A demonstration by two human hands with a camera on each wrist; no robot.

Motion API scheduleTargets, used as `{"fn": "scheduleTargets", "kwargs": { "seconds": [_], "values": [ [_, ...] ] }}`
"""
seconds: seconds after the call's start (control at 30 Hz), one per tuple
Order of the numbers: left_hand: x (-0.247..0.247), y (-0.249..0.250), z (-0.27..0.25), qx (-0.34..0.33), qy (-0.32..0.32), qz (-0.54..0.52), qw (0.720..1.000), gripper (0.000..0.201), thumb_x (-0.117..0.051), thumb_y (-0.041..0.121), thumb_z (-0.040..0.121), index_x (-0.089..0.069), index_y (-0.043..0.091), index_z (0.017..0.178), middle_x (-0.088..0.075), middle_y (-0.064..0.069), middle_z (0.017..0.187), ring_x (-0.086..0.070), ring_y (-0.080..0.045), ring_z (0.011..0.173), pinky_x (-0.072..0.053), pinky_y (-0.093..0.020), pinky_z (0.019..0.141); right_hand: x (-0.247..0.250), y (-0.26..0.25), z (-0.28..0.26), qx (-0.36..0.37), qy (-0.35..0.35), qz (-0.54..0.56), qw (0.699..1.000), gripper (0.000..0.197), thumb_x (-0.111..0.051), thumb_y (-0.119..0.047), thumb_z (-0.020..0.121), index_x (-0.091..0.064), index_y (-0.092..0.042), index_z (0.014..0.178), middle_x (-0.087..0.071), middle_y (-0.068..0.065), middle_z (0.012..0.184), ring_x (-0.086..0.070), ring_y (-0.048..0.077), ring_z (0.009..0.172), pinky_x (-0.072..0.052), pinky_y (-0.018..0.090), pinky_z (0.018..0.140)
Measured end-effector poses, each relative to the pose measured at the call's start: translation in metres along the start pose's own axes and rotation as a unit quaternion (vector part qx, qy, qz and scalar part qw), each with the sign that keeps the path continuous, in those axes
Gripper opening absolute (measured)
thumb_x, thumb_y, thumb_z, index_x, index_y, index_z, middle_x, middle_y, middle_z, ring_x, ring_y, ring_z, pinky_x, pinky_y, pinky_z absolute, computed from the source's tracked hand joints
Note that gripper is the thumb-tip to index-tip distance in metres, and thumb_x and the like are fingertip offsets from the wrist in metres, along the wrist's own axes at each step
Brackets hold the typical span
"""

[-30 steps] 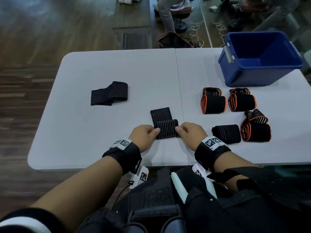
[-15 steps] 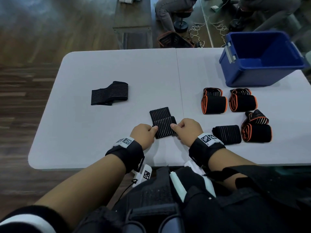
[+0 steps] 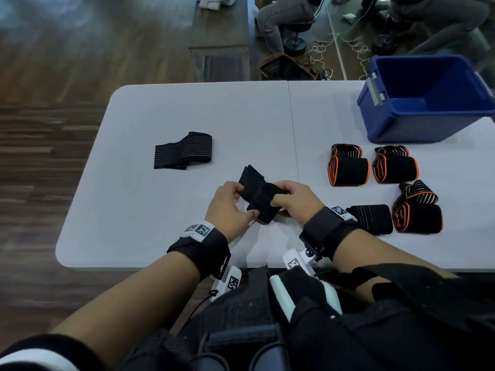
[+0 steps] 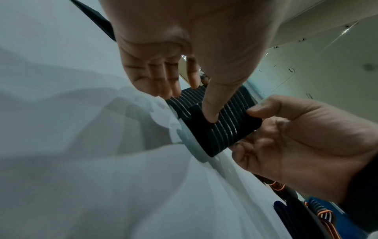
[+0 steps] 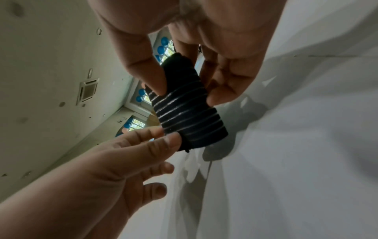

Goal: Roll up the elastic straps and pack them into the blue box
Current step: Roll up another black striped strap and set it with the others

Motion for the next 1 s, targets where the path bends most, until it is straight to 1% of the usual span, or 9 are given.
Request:
{"fn": "scheduleTargets", "kwargs": {
  "seconds": [0.07, 0.17, 0.27, 0.37, 0.43, 0.53, 0.7, 0.87, 1.0],
  "values": [
    [0.002, 0.002, -0.001, -0.016, -0.017, -0.023, 0.999, 0.073, -0.086, 0.03, 0.068, -0.048, 0.029, 0.13, -0.052, 0.008, 0.12, -0.054, -0.011, 0.092, -0.049, -0.028, 0.083, 0.0, -0.003, -0.001, 0.022, -0.014, -0.018, 1.0, 0.038, -0.054, 0.01, 0.079, -0.07, -0.014, 0.103, -0.068, 0.009, 0.092, -0.064, 0.021, 0.081, -0.058, 0.037, 0.068],
    [0.003, 0.002, -0.003, -0.02, -0.048, -0.049, 0.997, 0.083, -0.087, 0.028, 0.066, -0.045, 0.032, 0.137, -0.053, 0.011, 0.129, -0.058, -0.014, 0.103, -0.051, -0.031, 0.089, -0.002, -0.008, -0.005, 0.048, -0.018, -0.038, 0.998, 0.041, -0.051, 0.013, 0.076, -0.07, -0.013, 0.101, -0.068, 0.002, 0.086, -0.062, 0.007, 0.073, -0.049, 0.019, 0.063],
    [0.003, 0.004, -0.003, -0.024, -0.074, -0.065, 0.995, 0.085, -0.088, 0.023, 0.064, -0.047, 0.033, 0.138, -0.056, 0.015, 0.13, -0.057, -0.014, 0.11, -0.05, -0.03, 0.093, -0.004, -0.014, -0.008, 0.068, -0.02, -0.052, 0.996, 0.042, -0.05, 0.014, 0.074, -0.07, -0.014, 0.098, -0.063, -0.001, 0.079, -0.055, 0.0, 0.062, -0.042, 0.011, 0.053],
    [0.002, 0.005, -0.002, -0.036, -0.087, -0.075, 0.993, 0.08, -0.086, 0.025, 0.058, -0.052, 0.036, 0.13, -0.061, 0.019, 0.124, -0.058, -0.011, 0.112, -0.051, -0.032, 0.094, -0.005, -0.018, -0.012, 0.087, -0.027, -0.067, 0.994, 0.043, -0.053, -0.002, 0.058, -0.071, -0.021, 0.092, -0.065, -0.002, 0.08, -0.055, 0.001, 0.066, -0.043, 0.012, 0.055],
    [0.001, 0.007, 0.0, -0.045, -0.086, -0.077, 0.992, 0.076, -0.085, 0.025, 0.056, -0.055, 0.034, 0.126, -0.063, 0.019, 0.119, -0.06, -0.007, 0.111, -0.052, -0.032, 0.095, -0.003, -0.019, -0.014, 0.092, -0.021, -0.07, 0.993, 0.044, -0.052, -0.005, 0.054, -0.072, -0.025, 0.089, -0.065, -0.001, 0.08, -0.055, 0.005, 0.069, -0.045, 0.015, 0.058],
    [0.001, 0.012, 0.001, -0.056, -0.089, -0.079, 0.991, 0.063, -0.081, 0.017, 0.061, -0.058, 0.032, 0.118, -0.066, 0.017, 0.107, -0.061, 0.0, 0.105, -0.051, -0.026, 0.091, 0.0, -0.019, -0.017, 0.104, -0.001, -0.059, 0.993, 0.043, -0.053, -0.003, 0.056, -0.073, -0.028, 0.085, -0.066, 0.002, 0.083, -0.055, 0.011, 0.069, -0.048, 0.022, 0.062],
    [-0.003, 0.021, 0.002, -0.069, -0.115, -0.082, 0.988, 0.051, -0.07, 0.028, 0.06, -0.06, 0.035, 0.109, -0.068, 0.011, 0.098, -0.063, -0.002, 0.089, -0.048, -0.017, 0.076, 0.01, -0.012, -0.021, 0.082, 0.017, -0.041, 0.996, 0.05, -0.051, 0.019, 0.075, -0.071, -0.026, 0.089, -0.062, 0.013, 0.085, -0.058, 0.025, 0.075, -0.057, 0.043, 0.073],
    [-0.012, 0.025, 0.007, -0.048, -0.129, -0.122, 0.983, 0.047, -0.075, 0.026, 0.065, -0.062, 0.029, 0.111, -0.068, 0.0, 0.093, -0.065, -0.014, 0.079, -0.053, -0.027, 0.073, 0.025, -0.002, -0.023, 0.071, 0.037, -0.06, 0.995, 0.045, -0.055, 0.013, 0.08, -0.068, -0.025, 0.1, -0.066, 0.01, 0.094, -0.062, 0.019, 0.077, -0.053, 0.032, 0.063],
    [-0.021, 0.025, 0.015, -0.012, -0.116, -0.124, 0.985, 0.038, -0.076, 0.029, 0.083, -0.058, 0.022, 0.116, -0.066, -0.002, 0.09, -0.065, -0.017, 0.077, -0.05, -0.028, 0.068, 0.042, 0.018, -0.025, 0.025, 0.083, -0.067, 0.994, 0.035, -0.069, -0.01, 0.084, -0.056, -0.016, 0.116, -0.069, 0.017, 0.099, -0.069, 0.027, 0.076, -0.049, 0.03, 0.056]
  ]
}}
Point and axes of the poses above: each hand's wrist, its own z-axis towards the middle knuckle, its own x-axis out of the back of the hand, y = z × x, the point moved 3 cm from there along z, towards the middle knuckle
